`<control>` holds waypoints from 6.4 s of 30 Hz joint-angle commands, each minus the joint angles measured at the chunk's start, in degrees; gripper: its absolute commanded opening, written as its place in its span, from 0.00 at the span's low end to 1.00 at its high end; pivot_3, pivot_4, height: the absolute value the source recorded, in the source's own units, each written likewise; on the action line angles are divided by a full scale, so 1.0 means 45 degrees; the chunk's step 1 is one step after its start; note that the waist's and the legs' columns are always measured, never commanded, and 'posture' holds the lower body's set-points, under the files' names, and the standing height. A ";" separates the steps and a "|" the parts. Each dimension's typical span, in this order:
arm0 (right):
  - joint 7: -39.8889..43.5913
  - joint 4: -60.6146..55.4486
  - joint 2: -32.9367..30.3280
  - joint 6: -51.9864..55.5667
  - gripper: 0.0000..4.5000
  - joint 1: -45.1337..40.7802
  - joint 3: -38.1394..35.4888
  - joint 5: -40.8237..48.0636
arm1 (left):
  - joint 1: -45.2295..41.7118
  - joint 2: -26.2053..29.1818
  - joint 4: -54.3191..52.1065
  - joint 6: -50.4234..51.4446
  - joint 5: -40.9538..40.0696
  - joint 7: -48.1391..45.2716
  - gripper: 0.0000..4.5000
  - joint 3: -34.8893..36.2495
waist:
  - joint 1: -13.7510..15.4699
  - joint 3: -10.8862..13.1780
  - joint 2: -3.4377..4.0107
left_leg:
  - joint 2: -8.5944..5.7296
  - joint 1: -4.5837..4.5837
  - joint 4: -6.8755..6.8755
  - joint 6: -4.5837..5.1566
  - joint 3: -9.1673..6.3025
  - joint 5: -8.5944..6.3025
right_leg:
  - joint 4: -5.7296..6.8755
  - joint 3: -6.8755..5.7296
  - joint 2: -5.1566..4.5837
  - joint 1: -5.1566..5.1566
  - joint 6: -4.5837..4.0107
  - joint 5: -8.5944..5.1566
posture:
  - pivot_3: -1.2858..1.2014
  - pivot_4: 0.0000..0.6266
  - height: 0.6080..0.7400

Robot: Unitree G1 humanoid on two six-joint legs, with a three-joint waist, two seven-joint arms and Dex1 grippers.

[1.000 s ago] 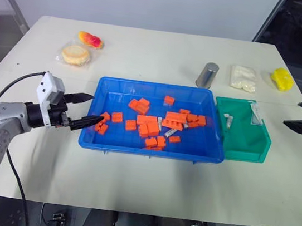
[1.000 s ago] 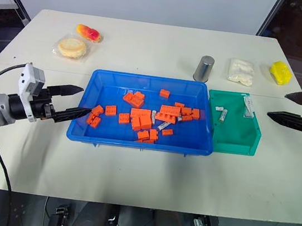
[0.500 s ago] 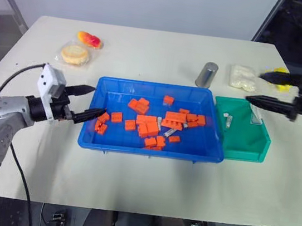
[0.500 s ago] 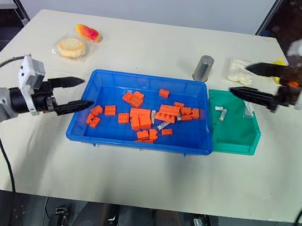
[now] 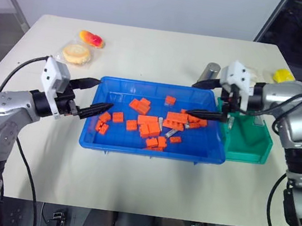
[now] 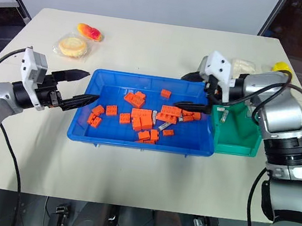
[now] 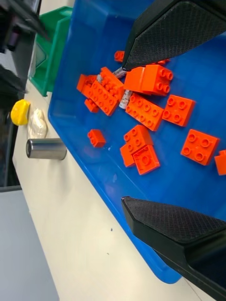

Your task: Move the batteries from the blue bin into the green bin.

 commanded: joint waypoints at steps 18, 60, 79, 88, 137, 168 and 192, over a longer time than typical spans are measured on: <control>-0.0799 0.2117 0.2428 -0.3267 0.99 0.0215 0.2006 -0.3347 | 0.0705 -0.0502 -0.1311 0.0129 -0.0260 0.1168 1.00 0.0152 | -0.0016 -0.0002 -0.0004 | -0.0001 0.0006 0.0008 -0.0002 -0.0006 0.0001 | 0.0016 -0.0003 0.0000 0.0003 -0.0002 0.0001 | 0.52 0.24 1.00; -0.4409 0.8766 0.3548 -0.7472 0.66 -0.2629 0.1474 -0.6366 | 0.1002 -0.0698 -0.1384 -0.0132 -0.0022 0.1330 1.00 0.0119 | -0.0048 -0.0001 -0.0005 | -0.0003 0.0013 -0.0004 -0.0003 -0.0005 0.0002 | 0.0017 -0.0002 -0.0001 0.0003 -0.0005 0.0003 | 0.52 0.24 1.00; -0.1307 0.5205 0.3240 -0.8589 0.66 -0.0208 0.1266 -0.4735 | 0.0974 0.0600 -0.1751 0.0577 -0.0721 0.0579 1.00 0.0670 | -0.0066 0.0001 -0.0005 | 0.0001 0.0018 -0.0004 -0.0003 -0.0014 0.0002 | 0.0018 -0.0010 0.0002 0.0009 -0.0005 0.0002 | 0.52 0.24 1.00; -0.0624 0.6222 0.3589 -0.9559 0.66 -0.0507 0.1830 -0.4961 | 0.1221 0.1140 -0.2239 0.0920 -0.1190 0.0450 1.00 0.1091 | -0.0043 0.0001 -0.0005 | 0.0001 0.0019 -0.0003 -0.0003 -0.0013 0.0002 | 0.0017 -0.0010 -0.0001 0.0012 -0.0006 0.0002 | 0.52 0.24 1.00; 0.1274 0.7564 0.4639 -0.6830 0.12 -0.2337 0.1147 -0.4497 | 0.1157 0.0480 -0.2331 0.0510 -0.0846 0.1435 1.00 0.0835 | -0.0046 -0.0004 -0.0014 | -0.0001 0.0042 -0.0006 -0.0007 -0.0024 0.0003 | 0.0018 -0.0016 -0.0001 0.0034 -0.0007 0.0002 | 0.52 0.24 1.00; -0.0093 0.4017 0.3200 -0.0594 0.74 -0.0466 0.2276 -0.5439 | 0.0862 -0.0117 -0.1808 -0.0125 -0.0071 0.1310 1.00 0.0143 | -0.0040 -0.0003 -0.0018 | -0.0001 0.0029 -0.0007 -0.0006 -0.0018 0.0003 | 0.0011 -0.0016 0.0003 0.0021 -0.0008 0.0002 | 0.52 0.24 1.00; 0.0054 0.0837 -0.0177 0.1807 0.01 -0.2467 -0.0609 -0.4201 | -0.2083 -0.0511 -0.0658 0.0213 -0.0637 -0.0805 1.00 -0.1908 | 0.0294 0.0003 -0.0015 | -0.0011 -0.0002 -0.0009 -0.0004 -0.0032 0.0001 | -0.0014 -0.0035 -0.0003 0.0009 -0.0008 0.0002 | 0.52 0.24 1.00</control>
